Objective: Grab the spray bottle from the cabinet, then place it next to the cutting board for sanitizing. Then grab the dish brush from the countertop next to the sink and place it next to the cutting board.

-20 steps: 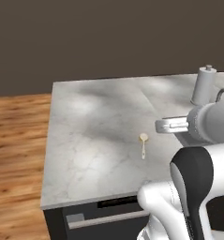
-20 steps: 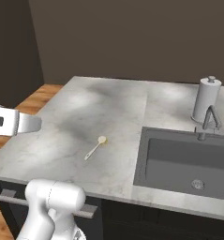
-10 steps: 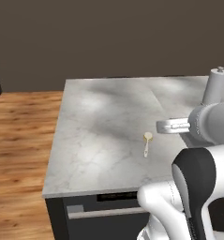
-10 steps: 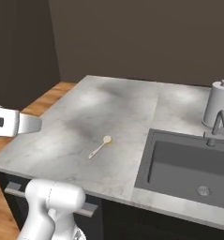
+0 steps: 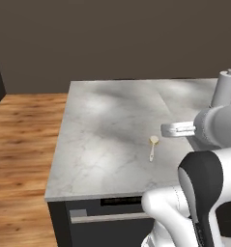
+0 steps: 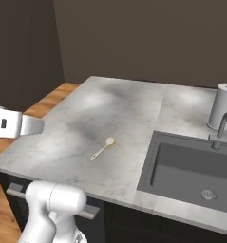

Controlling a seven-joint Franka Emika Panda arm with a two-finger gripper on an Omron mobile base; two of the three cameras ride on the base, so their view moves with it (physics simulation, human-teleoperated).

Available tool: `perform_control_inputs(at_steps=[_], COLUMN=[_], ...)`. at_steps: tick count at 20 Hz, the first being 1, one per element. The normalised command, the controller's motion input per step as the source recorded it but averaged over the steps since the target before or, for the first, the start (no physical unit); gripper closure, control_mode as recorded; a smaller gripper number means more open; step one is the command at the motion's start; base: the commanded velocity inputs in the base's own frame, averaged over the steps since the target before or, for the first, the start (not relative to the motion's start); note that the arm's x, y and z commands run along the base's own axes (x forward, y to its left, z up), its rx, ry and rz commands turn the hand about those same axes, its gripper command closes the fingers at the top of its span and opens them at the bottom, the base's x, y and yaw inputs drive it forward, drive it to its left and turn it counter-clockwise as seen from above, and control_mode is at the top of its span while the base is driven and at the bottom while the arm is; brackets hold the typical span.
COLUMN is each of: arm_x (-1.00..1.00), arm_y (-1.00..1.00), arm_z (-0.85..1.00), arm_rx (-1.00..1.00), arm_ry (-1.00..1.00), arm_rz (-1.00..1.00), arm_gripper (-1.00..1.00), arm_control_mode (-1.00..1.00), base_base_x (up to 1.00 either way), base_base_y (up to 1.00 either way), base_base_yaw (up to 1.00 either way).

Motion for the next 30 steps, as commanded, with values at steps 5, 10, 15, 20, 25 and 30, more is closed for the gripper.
perform_control_inputs(at_steps=[5, 10, 15, 20, 25, 30], arm_x=[1.00, 1.00, 1.00, 1.00, 0.95, 0.80], arm_y=[-0.06, 0.00, -0.01, -0.28, -0.34, -0.19], arm_z=[-1.00, -1.00, -0.82, -0.63, -0.44, -0.28], arm_rx=[0.16, 0.10, 0.00, 0.00, 0.02, 0.00], arm_ry=[0.25, 0.43, 0.33, 0.20, 0.24, 0.22], arm_rz=[0.00, -0.12, -0.28, -0.18, -0.02, 0.00], arm_gripper=[-1.00, -1.00, -1.00, -1.00, -1.00, -1.00], arm_control_mode=[-1.00, -1.00, -1.00, -1.00, -1.00, -1.00], base_base_x=[0.00, 0.00, 0.00, 0.00, 0.00, 0.00], base_base_y=[0.00, 0.00, 0.00, 0.00, 0.00, 0.00], base_base_yaw=[0.00, 0.00, 0.00, 0.00, 0.00, 0.00])
